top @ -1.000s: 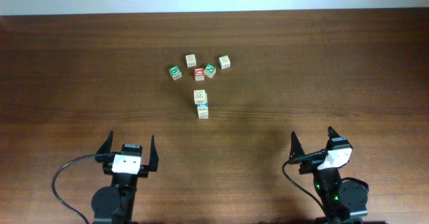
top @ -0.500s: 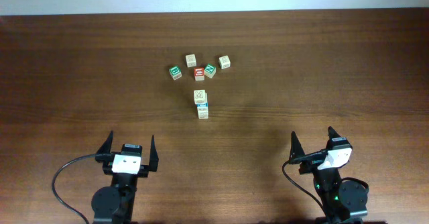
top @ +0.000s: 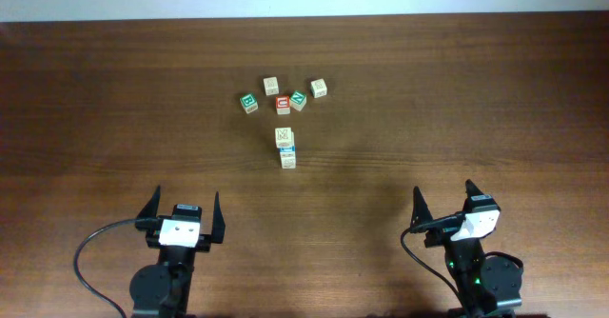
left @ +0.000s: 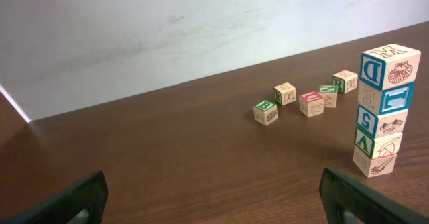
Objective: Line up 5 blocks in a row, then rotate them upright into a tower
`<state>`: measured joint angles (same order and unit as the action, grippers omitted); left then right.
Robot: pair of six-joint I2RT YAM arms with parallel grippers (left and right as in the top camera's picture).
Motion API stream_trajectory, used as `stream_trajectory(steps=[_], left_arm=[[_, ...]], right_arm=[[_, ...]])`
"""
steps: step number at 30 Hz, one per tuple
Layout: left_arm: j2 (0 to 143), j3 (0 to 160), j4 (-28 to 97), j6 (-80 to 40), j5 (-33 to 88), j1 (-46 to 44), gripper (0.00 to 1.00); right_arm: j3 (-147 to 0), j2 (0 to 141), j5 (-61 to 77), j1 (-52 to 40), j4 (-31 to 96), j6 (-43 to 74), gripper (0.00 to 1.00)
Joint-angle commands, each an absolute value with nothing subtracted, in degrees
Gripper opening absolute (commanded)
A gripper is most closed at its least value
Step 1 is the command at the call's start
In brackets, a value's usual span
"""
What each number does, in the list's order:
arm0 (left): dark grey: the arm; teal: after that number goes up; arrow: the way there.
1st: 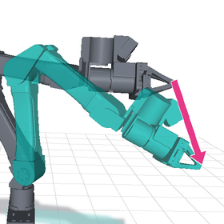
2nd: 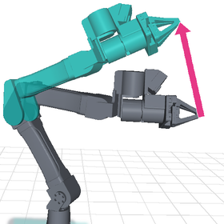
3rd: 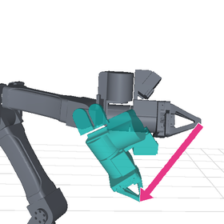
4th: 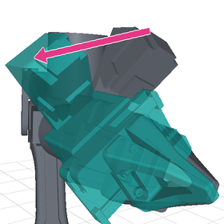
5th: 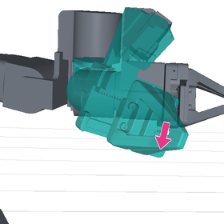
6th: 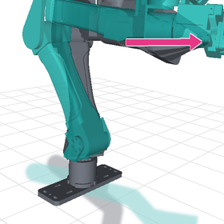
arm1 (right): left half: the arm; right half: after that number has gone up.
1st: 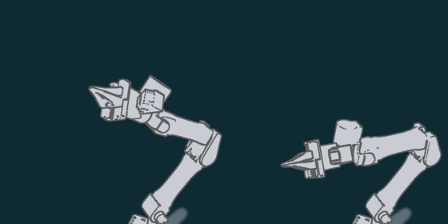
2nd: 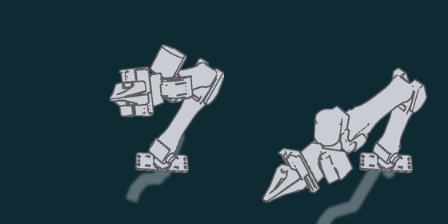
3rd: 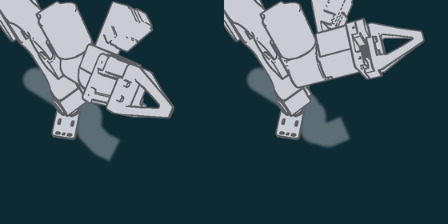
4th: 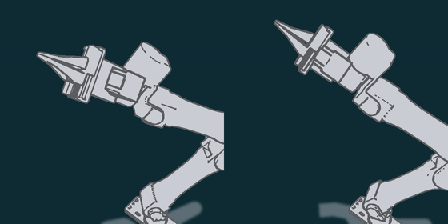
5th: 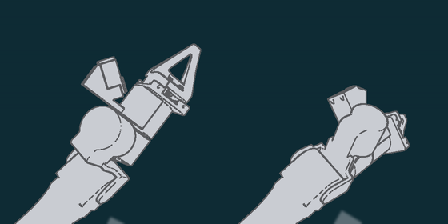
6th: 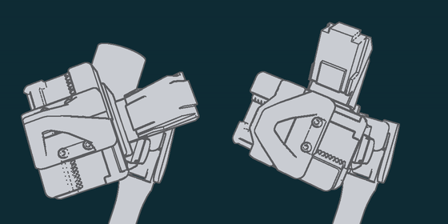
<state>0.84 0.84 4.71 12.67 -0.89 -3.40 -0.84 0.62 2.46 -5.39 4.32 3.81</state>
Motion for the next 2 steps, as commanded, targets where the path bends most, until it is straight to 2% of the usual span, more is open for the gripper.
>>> stream_trajectory(steps=[1, 2], left_arm=[[0.30, 0.49, 4.78, 13.61, -0.84, -3.16, 0.99], [0.30, 0.49, 4.78, 13.61, -0.84, -3.16, 0.99]], right_arm=[[-0.32, 0.21, 1.93, -5.21, 4.43, 3.40, 0.98], [-0.32, 0.21, 1.93, -5.21, 4.43, 3.40, 0.98]])
